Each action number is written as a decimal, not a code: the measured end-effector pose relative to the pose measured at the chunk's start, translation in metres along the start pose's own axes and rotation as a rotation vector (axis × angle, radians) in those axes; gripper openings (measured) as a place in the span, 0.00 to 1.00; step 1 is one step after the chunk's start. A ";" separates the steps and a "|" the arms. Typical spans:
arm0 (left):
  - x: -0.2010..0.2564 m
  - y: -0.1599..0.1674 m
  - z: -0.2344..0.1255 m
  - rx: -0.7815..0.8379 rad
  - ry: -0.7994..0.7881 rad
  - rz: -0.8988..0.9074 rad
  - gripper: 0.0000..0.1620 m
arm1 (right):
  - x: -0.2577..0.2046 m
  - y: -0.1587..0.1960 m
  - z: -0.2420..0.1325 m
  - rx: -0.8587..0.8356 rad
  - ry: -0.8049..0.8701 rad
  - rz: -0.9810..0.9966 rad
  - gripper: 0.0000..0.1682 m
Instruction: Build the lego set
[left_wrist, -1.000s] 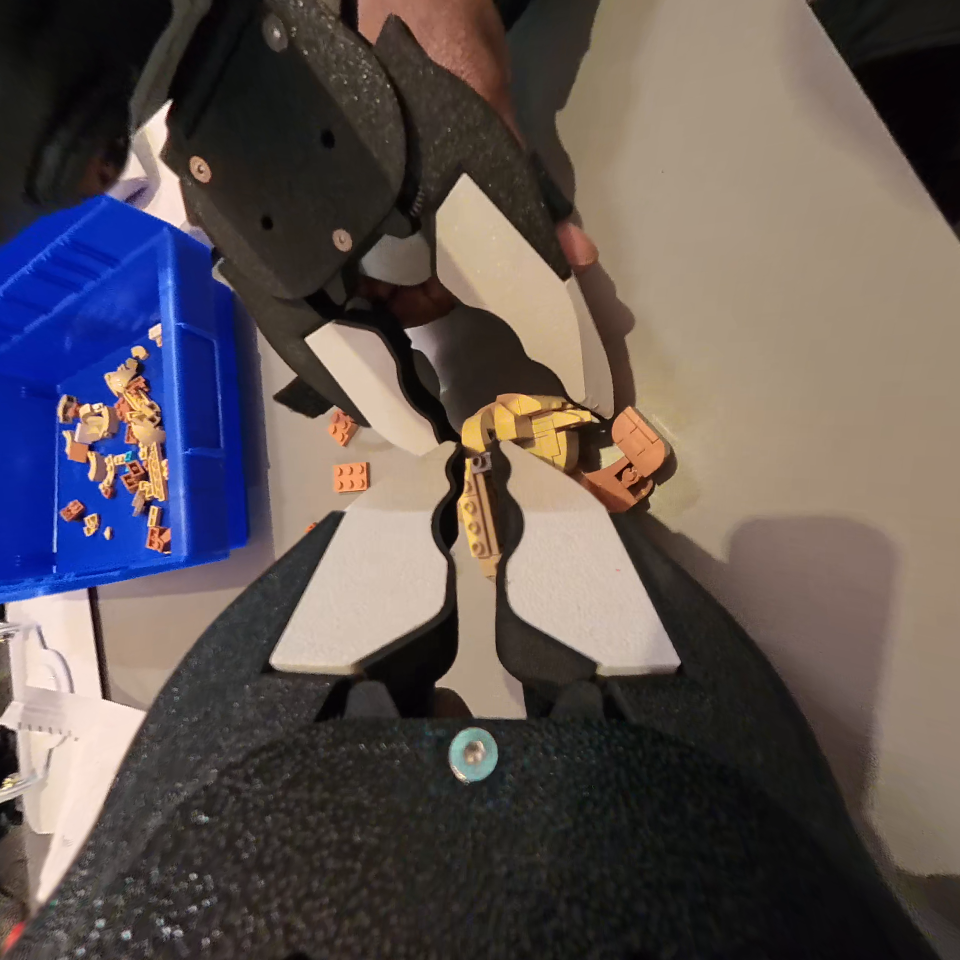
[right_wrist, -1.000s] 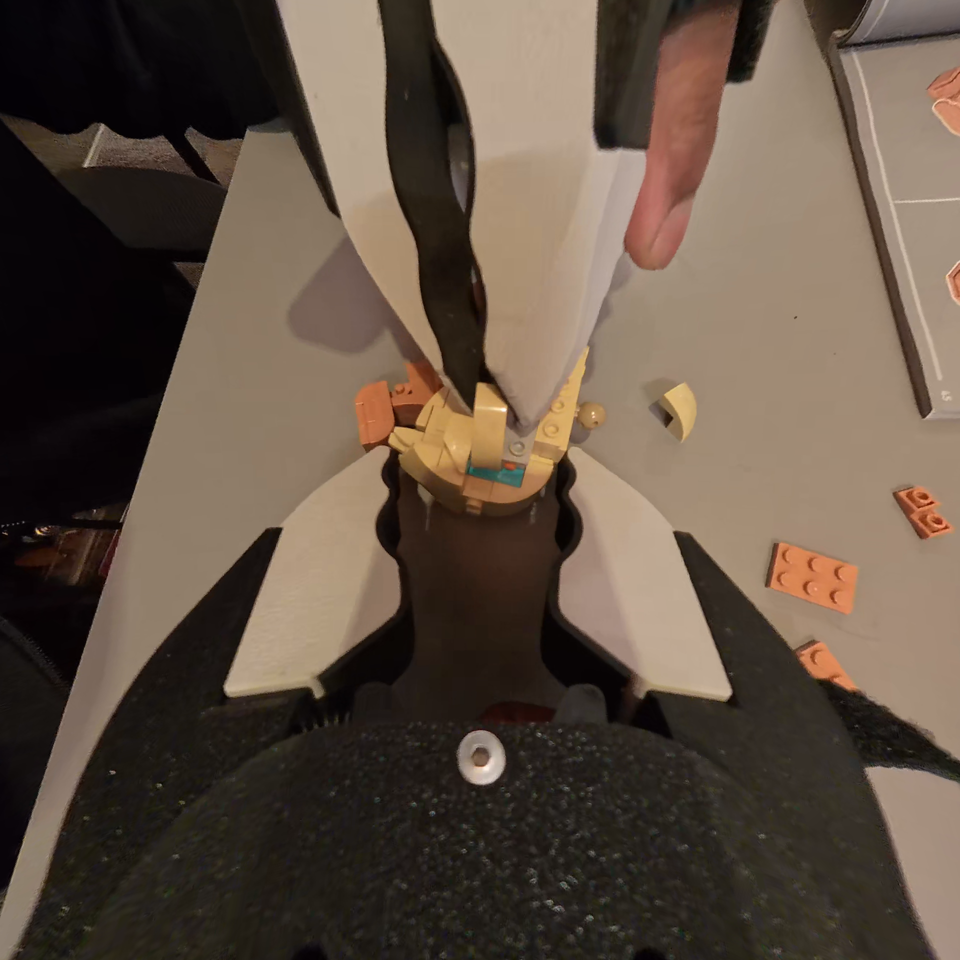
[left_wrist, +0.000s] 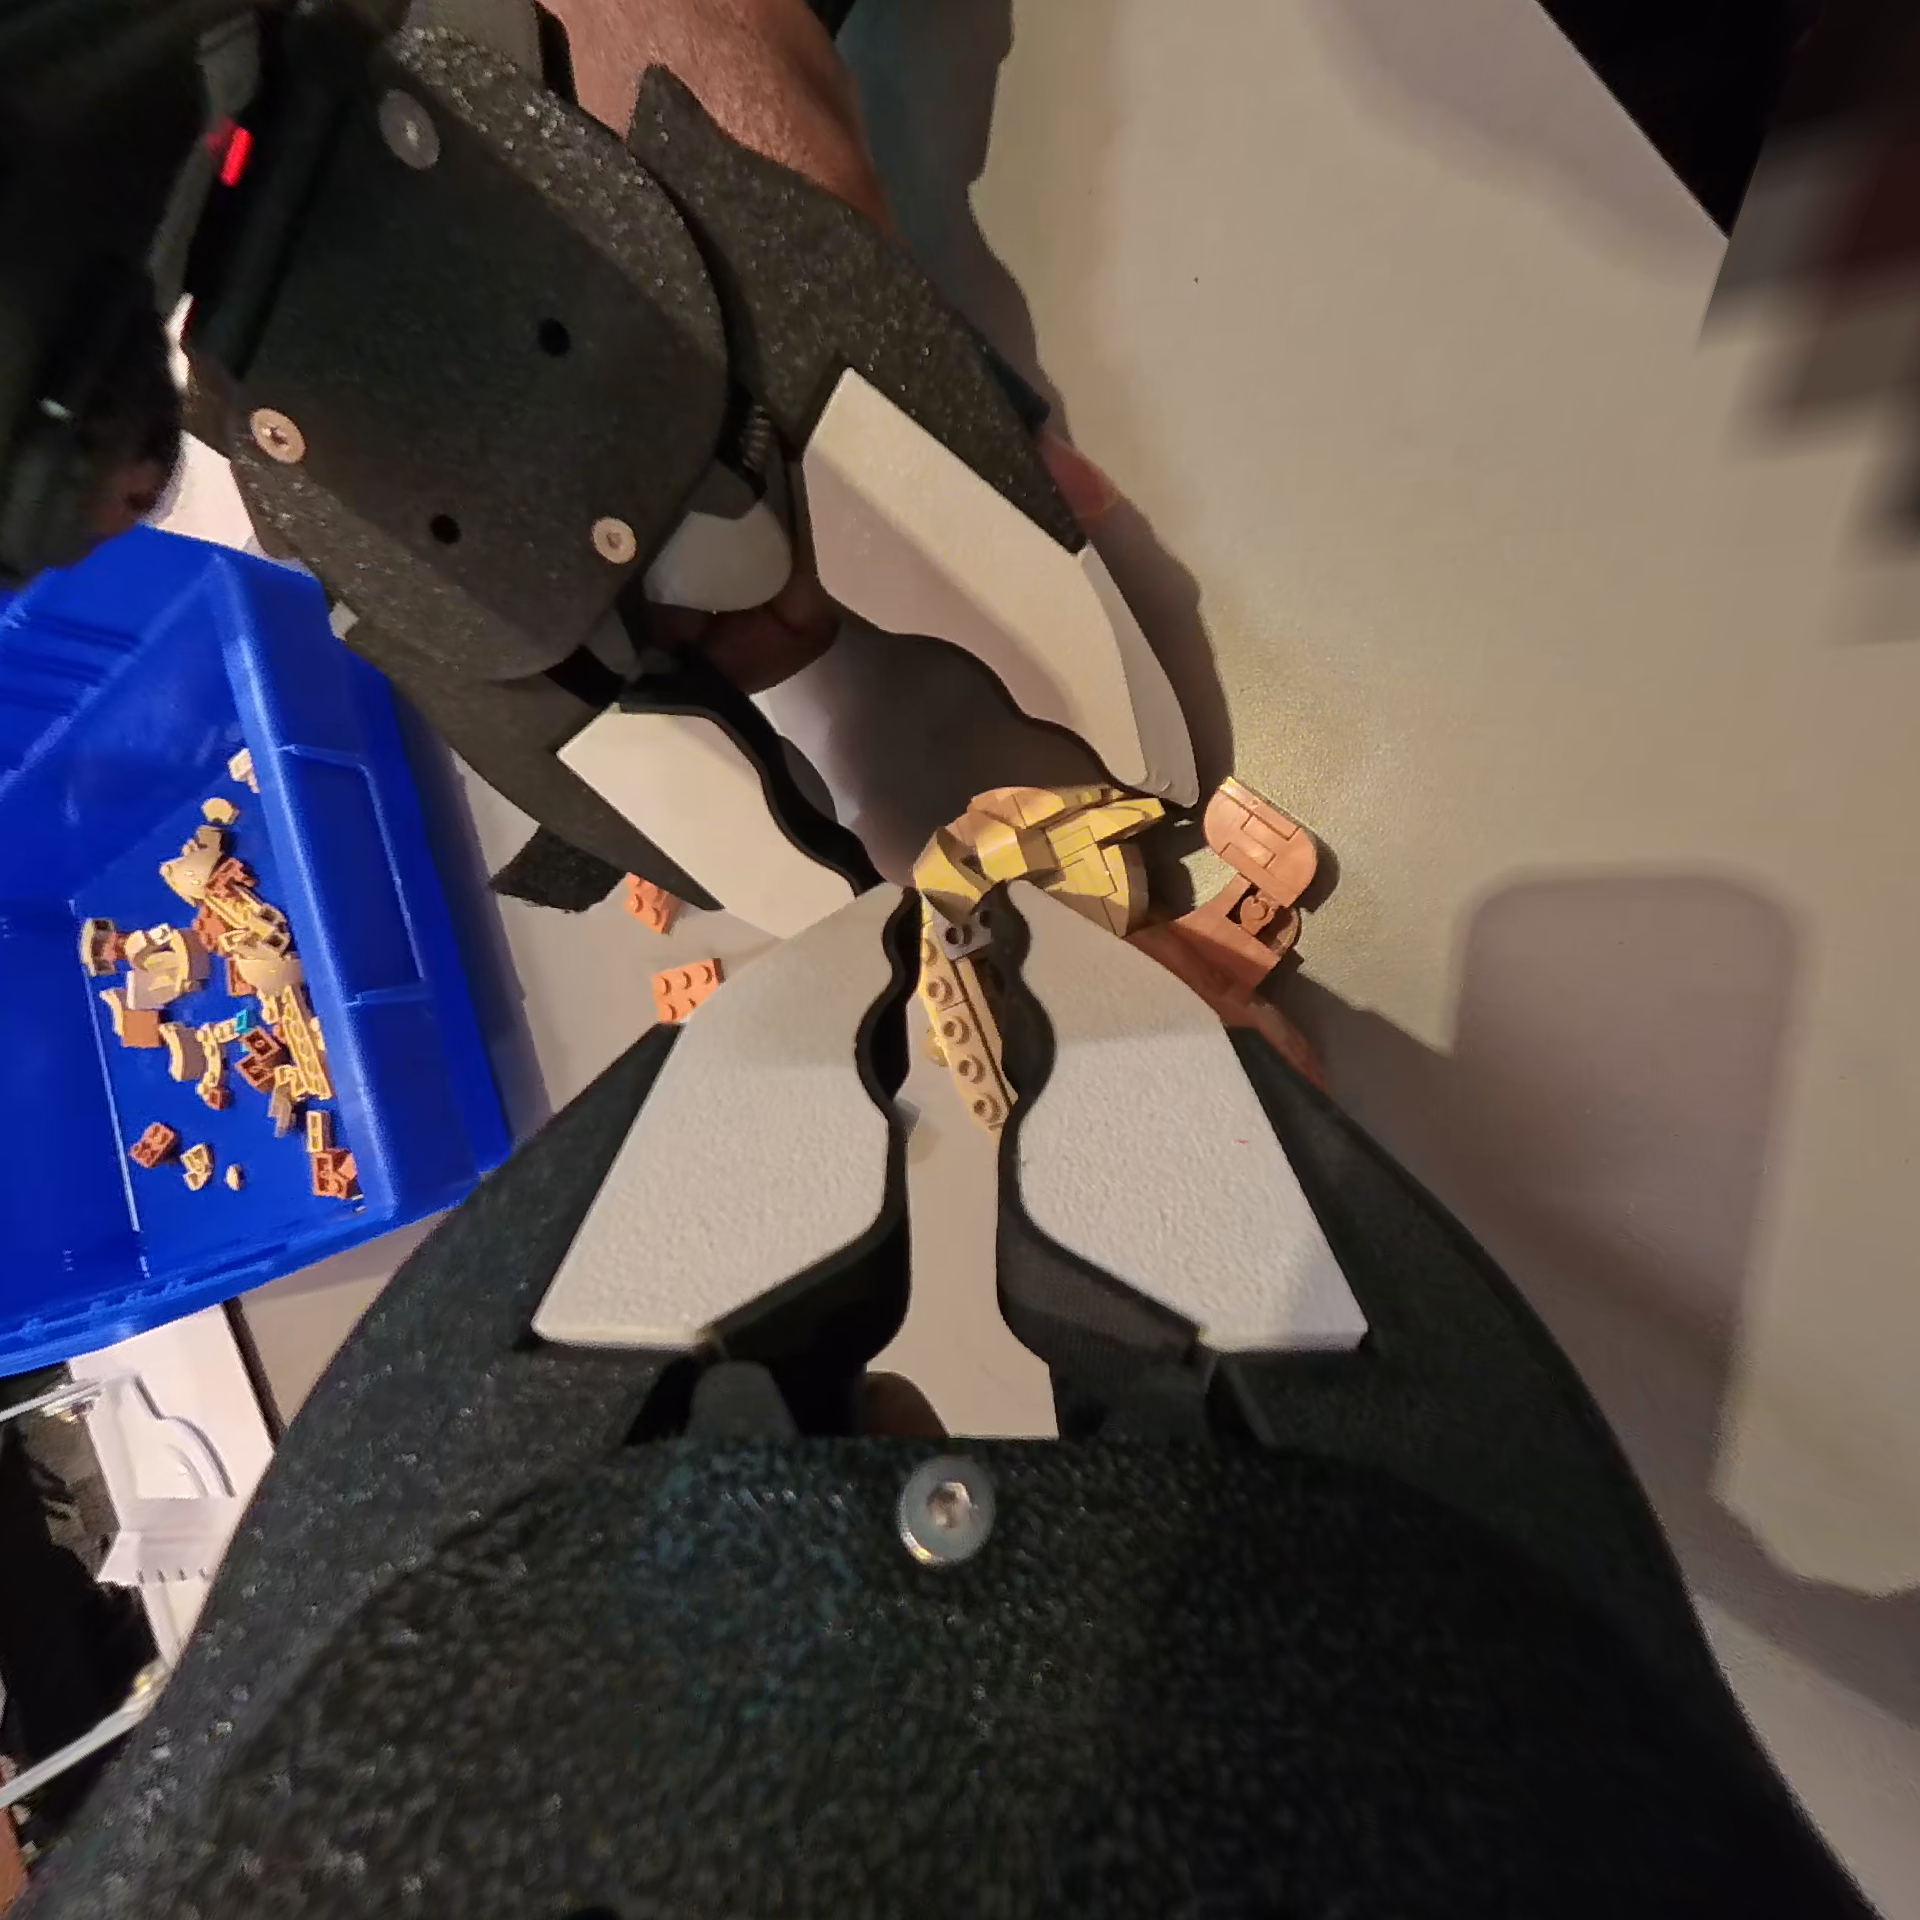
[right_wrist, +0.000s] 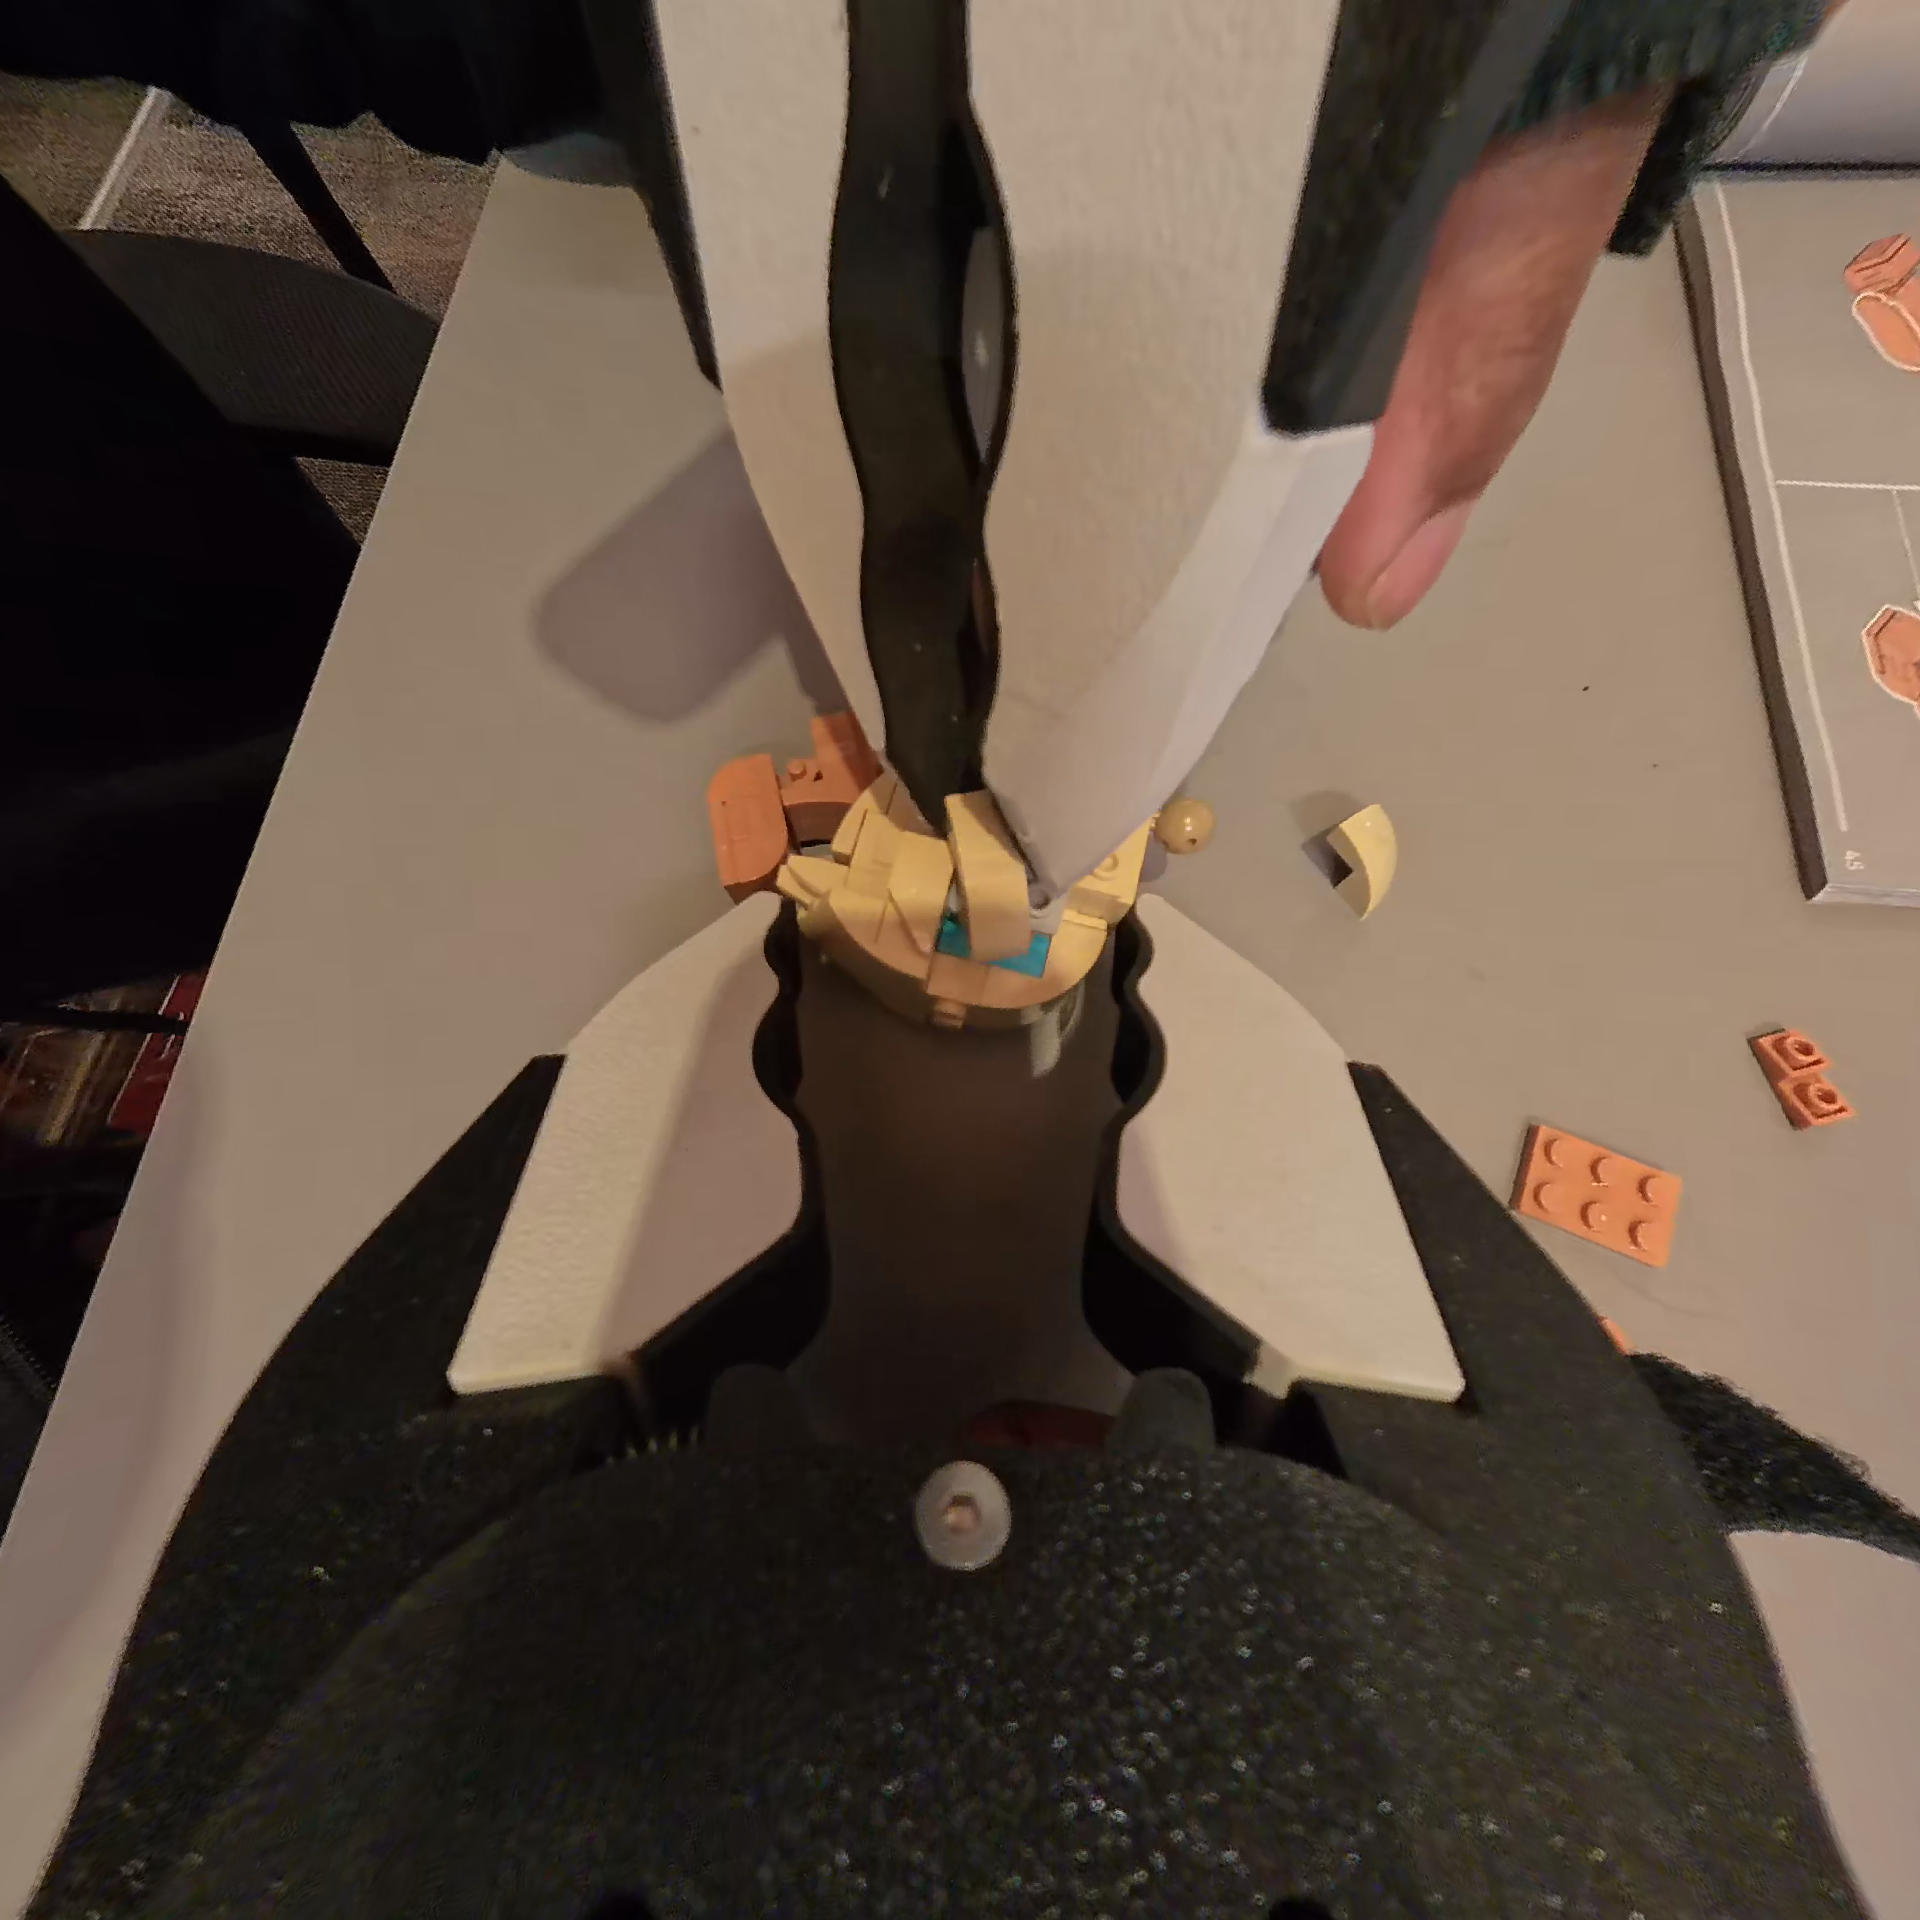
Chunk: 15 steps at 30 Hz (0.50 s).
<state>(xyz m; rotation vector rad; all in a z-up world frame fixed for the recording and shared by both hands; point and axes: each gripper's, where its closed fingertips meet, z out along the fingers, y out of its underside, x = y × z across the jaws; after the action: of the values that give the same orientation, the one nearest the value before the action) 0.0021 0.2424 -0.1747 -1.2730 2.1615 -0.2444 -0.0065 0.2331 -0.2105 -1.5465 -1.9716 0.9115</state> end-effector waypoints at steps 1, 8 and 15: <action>0.000 0.000 0.000 0.002 0.003 0.003 0.08 | 0.000 0.000 0.000 0.000 0.000 -0.001 0.35; 0.000 -0.001 0.000 0.014 0.029 0.035 0.07 | 0.000 0.000 0.000 0.001 -0.001 -0.003 0.35; -0.001 -0.003 -0.002 0.026 0.055 0.076 0.07 | -0.002 -0.001 0.000 0.003 -0.007 -0.010 0.35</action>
<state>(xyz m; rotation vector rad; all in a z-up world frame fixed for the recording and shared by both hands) 0.0032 0.2414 -0.1720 -1.1801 2.2410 -0.2787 -0.0064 0.2311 -0.2100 -1.5325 -1.9799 0.9170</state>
